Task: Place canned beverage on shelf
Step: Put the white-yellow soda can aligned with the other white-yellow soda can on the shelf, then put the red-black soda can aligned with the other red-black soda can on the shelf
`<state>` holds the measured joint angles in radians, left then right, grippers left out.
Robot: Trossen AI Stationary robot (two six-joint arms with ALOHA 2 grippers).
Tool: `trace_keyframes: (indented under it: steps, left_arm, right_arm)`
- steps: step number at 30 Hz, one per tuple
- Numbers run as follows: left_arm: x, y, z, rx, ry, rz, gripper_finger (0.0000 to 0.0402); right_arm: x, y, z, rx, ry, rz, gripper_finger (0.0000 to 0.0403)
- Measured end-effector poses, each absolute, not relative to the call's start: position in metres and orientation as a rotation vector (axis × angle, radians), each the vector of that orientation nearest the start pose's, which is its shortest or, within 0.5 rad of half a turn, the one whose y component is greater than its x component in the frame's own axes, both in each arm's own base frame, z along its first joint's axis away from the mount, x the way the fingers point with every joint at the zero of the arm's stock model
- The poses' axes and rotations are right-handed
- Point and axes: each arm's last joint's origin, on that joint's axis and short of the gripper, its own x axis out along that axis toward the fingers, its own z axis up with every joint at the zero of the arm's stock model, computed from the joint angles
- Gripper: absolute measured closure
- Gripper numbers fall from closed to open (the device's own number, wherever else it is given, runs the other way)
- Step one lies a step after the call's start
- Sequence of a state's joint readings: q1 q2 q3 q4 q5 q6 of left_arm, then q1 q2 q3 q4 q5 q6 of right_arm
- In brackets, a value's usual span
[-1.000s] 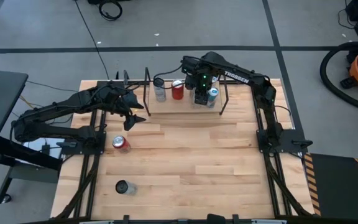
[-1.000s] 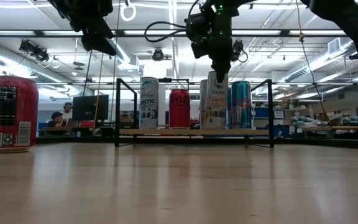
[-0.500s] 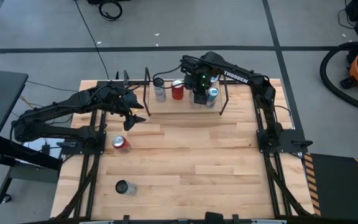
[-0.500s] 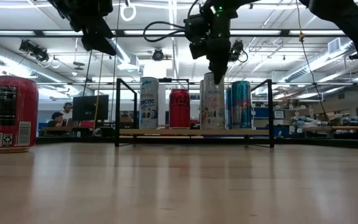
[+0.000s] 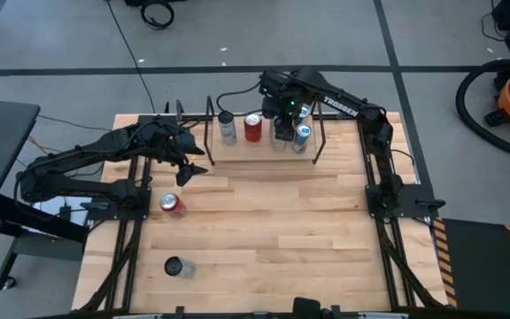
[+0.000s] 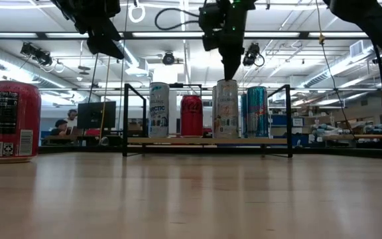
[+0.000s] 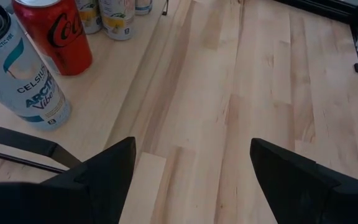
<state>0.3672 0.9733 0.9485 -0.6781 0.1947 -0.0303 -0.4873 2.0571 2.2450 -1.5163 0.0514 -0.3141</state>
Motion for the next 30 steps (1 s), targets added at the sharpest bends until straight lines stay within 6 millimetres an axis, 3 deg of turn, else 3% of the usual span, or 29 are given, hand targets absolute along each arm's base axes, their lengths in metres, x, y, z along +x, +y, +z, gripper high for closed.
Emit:
trace_keyframes:
  steps: [7, 15, 30]
  left_arm:
    - [0.181, 0.063, 0.314, -0.225, 0.674, 0.176, 0.0083]
    - [0.180, 0.063, 0.313, -0.226, 0.674, 0.176, 0.0083]
    - [0.180, 0.063, 0.313, -0.226, 0.680, 0.175, 0.0083]
  right_arm:
    - [0.343, -0.182, 0.374, 0.058, 1.287, -0.242, 0.0084]
    - [0.342, -0.173, 0.381, 0.109, 1.251, -0.242, 0.0084]
    - [0.365, -0.108, 0.385, 0.162, 1.201, 0.026, 0.0083]
